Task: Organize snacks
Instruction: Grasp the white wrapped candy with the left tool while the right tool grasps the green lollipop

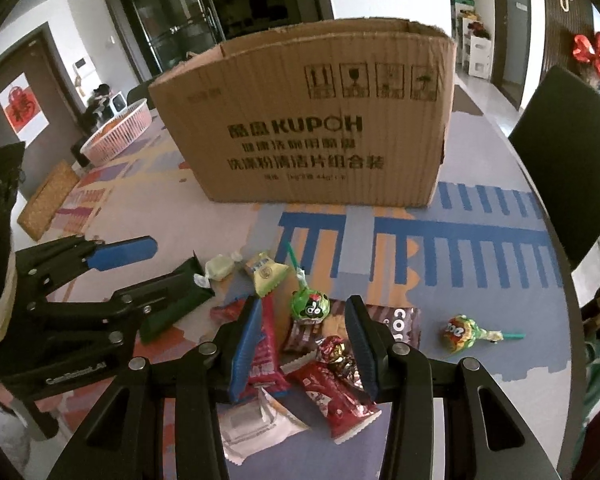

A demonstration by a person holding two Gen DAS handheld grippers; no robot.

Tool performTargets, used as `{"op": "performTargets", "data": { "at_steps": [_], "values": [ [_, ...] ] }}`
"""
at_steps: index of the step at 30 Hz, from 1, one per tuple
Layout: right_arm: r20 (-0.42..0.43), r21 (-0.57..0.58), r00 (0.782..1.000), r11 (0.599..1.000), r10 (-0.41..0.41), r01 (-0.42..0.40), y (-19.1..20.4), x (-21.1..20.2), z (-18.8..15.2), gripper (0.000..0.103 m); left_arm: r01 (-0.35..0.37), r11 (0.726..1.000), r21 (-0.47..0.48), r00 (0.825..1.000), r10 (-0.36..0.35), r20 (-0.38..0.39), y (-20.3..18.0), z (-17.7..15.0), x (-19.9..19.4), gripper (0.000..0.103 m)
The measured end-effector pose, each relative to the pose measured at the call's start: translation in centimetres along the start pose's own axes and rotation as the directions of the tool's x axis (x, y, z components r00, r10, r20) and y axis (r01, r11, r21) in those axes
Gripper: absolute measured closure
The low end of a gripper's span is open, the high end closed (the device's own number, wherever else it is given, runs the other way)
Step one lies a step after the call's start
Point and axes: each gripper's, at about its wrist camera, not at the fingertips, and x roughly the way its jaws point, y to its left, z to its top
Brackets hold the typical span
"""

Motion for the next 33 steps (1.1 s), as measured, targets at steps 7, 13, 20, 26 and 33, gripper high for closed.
{"op": "performTargets", "data": {
  "at_steps": [7, 13, 20, 26, 33],
  "values": [
    [-0.030, 0.006, 1.000, 1.000, 0.004, -0.004, -0.3, 1.3, -0.1, 0.063, 0.018, 1.000, 0.018, 0.999, -0.017, -0.035, 0.0, 0.2, 2.0, 0.062],
    [-0.046, 0.010, 0.999, 1.000, 0.015, -0.014, -0.4, 2.3, 0.0, 0.067, 0.007, 1.000, 0.020, 0.998, -0.006, -0.058, 0.3, 0.5, 3.4, 0.065],
    [-0.064, 0.016, 0.998, 1.000, 0.026, -0.025, -0.2, 3.3, 0.3, 0.071, 0.003, 1.000, 0.016, 0.998, -0.002, -0.071, 0.6, 0.7, 4.4, 0.066],
    [-0.072, 0.021, 0.997, 0.999, 0.025, -0.024, -0.2, 4.0, 0.4, 0.075, 0.007, 1.000, 0.011, 0.997, -0.006, -0.081, 0.7, 0.9, 5.1, 0.068],
    [-0.070, 0.026, 0.997, 0.999, 0.026, -0.025, -0.2, 4.4, 0.3, 0.076, 0.014, 1.000, 0.004, 0.996, -0.014, -0.083, 0.7, 1.1, 5.4, 0.083]
  ]
}}
